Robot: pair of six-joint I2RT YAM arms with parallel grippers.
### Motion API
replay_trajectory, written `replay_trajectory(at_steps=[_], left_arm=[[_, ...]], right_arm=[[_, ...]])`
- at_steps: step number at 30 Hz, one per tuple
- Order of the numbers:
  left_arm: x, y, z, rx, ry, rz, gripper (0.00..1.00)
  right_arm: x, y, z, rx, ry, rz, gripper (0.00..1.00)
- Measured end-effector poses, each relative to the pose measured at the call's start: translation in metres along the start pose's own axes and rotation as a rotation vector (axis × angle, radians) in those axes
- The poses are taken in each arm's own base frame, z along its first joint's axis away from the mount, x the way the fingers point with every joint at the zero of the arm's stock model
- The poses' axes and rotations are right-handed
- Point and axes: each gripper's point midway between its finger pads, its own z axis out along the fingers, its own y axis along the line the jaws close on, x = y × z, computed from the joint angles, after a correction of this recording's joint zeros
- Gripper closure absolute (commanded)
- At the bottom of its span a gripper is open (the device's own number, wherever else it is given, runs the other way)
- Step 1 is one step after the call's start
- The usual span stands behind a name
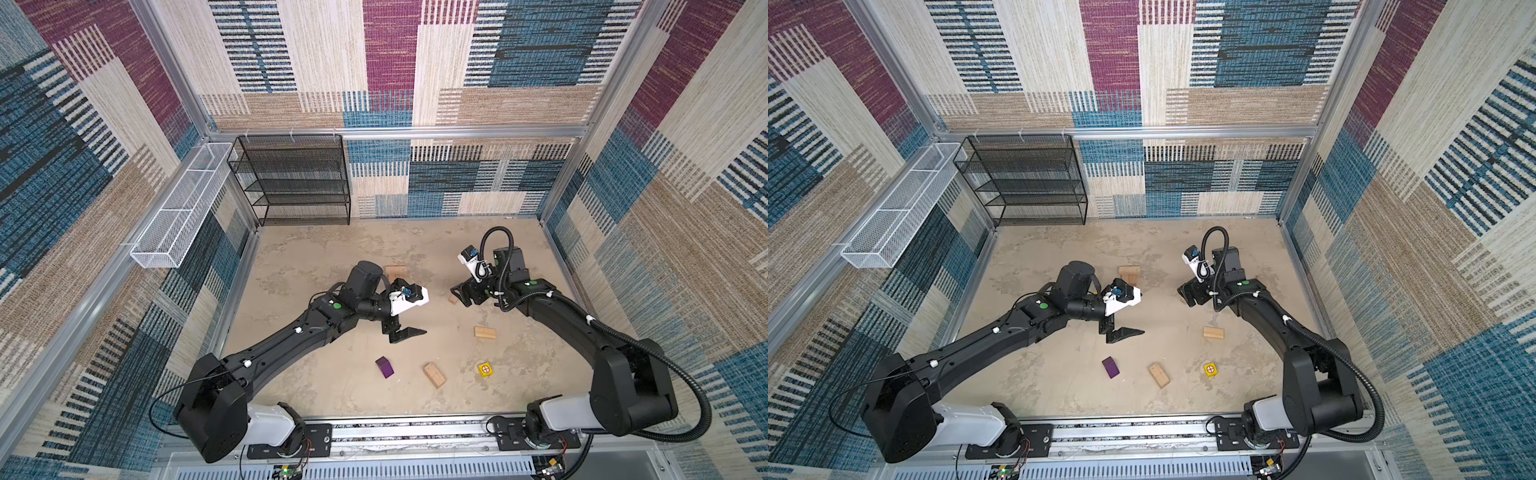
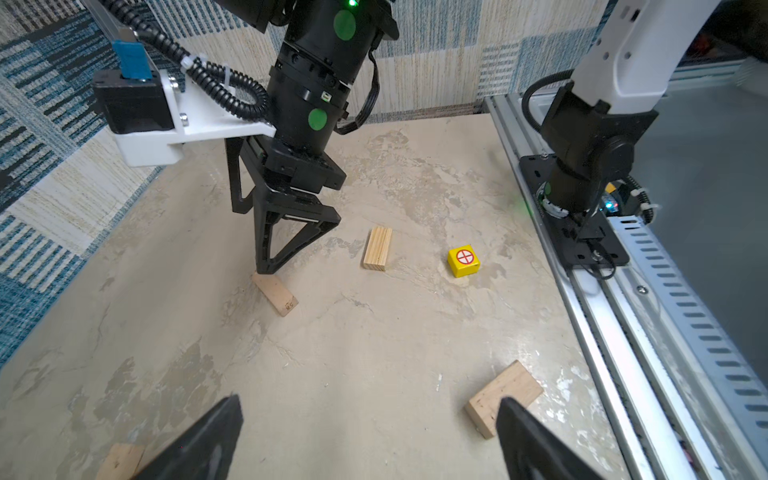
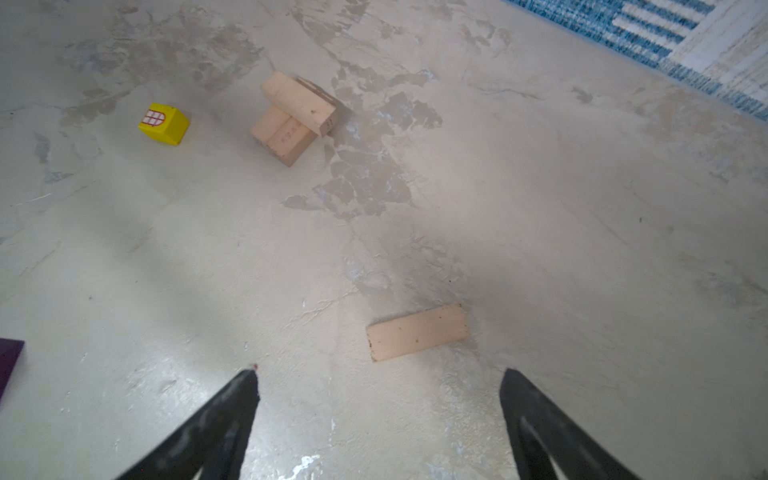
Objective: Build the wood block tower
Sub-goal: 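Move the right gripper over a loose wooden block while the left gripper moves inward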
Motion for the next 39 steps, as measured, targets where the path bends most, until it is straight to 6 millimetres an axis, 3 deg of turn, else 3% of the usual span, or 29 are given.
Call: replay_trajectory(at_steps=[11, 19, 30, 39], left_arm=[[0.004, 0.020, -0.007, -0.133, 0.063, 0.016, 0.00], [0.010, 0.018, -0.009, -0.139, 0.097, 0.004, 0.00], [0.004, 0.018, -0.013, -0.145, 0.088, 0.017, 0.00], [0.006, 0.017, -0.013, -0.150, 0.105, 0.029, 0.00]], right_arm=[[0.001, -0.039, 0.053, 0.059, 0.118, 0.142, 0.05], [0.014, -0.038, 0.080, 0.016, 0.194, 0.238, 0.08], [0.043, -0.025, 0.087, -0.038, 0.280, 0.315, 0.08], [0.043, -0.021, 0.090, -0.061, 0.289, 0.341, 0.09]])
